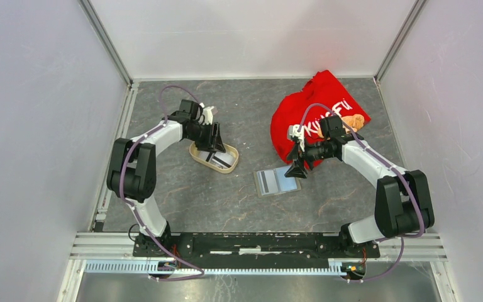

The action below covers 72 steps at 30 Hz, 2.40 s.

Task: Put the credit cards into the card holder
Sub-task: Pick up the credit card from the storage box.

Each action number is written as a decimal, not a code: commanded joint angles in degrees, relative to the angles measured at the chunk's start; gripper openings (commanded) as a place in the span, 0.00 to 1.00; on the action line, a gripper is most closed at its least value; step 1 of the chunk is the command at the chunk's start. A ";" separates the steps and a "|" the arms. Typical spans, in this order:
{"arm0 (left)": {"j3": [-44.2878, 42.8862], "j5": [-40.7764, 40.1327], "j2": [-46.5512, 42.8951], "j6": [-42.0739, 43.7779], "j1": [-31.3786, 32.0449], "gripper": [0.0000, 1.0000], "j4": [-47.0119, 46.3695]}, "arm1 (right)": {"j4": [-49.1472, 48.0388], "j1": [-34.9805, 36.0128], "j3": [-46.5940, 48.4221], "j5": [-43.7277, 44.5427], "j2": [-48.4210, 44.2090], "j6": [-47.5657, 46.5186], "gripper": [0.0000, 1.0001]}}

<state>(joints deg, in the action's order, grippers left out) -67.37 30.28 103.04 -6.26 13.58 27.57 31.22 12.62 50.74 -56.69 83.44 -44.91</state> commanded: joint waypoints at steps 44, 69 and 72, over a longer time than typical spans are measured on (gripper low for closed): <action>16.95 19.81 -5.93 -29.22 2.24 0.41 -32.21 | 0.58 -0.27 1.73 0.25 0.41 -1.41 0.76; 7.10 5.02 -14.85 -8.91 5.00 0.02 -11.88 | 1.00 -0.25 1.68 0.53 -0.89 -2.09 0.76; 5.51 3.21 -19.88 -5.31 5.05 0.02 -10.07 | 1.89 -0.24 1.73 -0.49 -2.01 -3.47 0.76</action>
<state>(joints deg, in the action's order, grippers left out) -57.67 36.73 90.87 -20.01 18.50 15.05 32.08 12.62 50.76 -56.27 83.53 -45.69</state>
